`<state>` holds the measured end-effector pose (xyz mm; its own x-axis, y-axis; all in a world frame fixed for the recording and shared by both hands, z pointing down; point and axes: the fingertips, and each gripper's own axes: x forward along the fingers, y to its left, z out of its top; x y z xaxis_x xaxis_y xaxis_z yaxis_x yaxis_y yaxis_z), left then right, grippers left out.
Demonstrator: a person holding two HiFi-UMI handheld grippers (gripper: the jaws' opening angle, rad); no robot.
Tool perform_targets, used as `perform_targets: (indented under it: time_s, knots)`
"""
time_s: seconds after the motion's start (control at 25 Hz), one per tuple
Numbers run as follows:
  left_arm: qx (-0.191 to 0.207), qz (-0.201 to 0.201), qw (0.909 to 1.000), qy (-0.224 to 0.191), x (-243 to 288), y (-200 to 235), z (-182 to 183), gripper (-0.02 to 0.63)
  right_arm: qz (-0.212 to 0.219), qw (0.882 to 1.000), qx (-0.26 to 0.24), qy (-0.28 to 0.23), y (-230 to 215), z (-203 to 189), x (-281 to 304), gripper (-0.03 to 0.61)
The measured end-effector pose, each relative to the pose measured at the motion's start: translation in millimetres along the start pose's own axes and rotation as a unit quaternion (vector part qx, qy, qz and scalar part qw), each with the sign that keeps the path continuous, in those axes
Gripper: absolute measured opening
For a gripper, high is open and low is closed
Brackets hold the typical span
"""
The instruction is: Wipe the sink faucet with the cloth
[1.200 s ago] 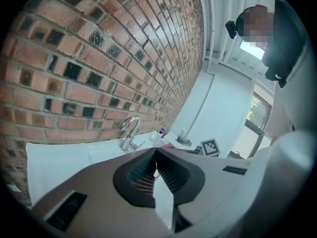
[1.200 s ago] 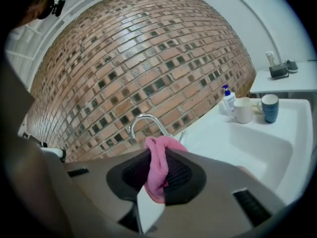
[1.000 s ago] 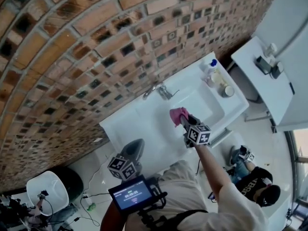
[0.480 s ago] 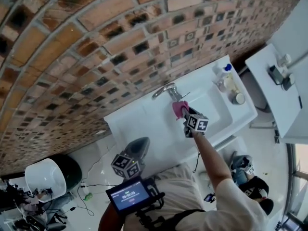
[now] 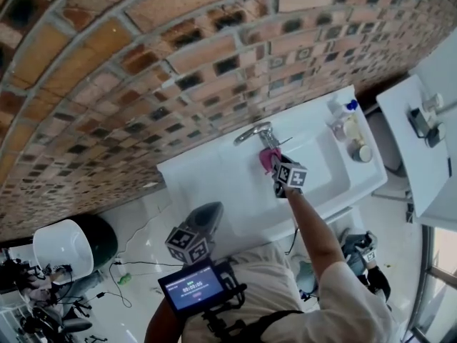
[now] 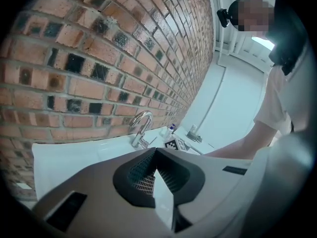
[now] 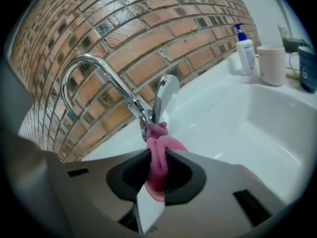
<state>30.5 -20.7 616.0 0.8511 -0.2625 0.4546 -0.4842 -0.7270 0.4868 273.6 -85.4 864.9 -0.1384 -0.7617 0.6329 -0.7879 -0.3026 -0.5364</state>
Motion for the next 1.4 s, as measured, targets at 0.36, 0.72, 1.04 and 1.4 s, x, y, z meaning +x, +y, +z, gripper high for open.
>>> perform_targets:
  time_s: [0.36, 0.72, 1.04, 1.4]
  knots:
    - [-0.019, 0.002, 0.9996, -0.021, 6, -2, 6, -0.009, 0.019, 0.999, -0.045, -0.004, 9, 26, -10, 0.083]
    - [-0.008, 0.001, 0.9998, -0.021, -1, -6, 6, -0.009, 0.01, 0.984, -0.177, -0.009, -1, 58, -25, 0.081]
    - [-0.002, -0.009, 0.9998, -0.019, -4, -21, 8, -0.009, -0.016, 0.99, -0.066, -0.121, -26, 140, -67, 0.083]
    - [0.013, -0.021, 0.9991, -0.034, -14, -35, 22, -0.009, 0.044, 0.963, -0.136, -0.228, 35, 244, -168, 0.083]
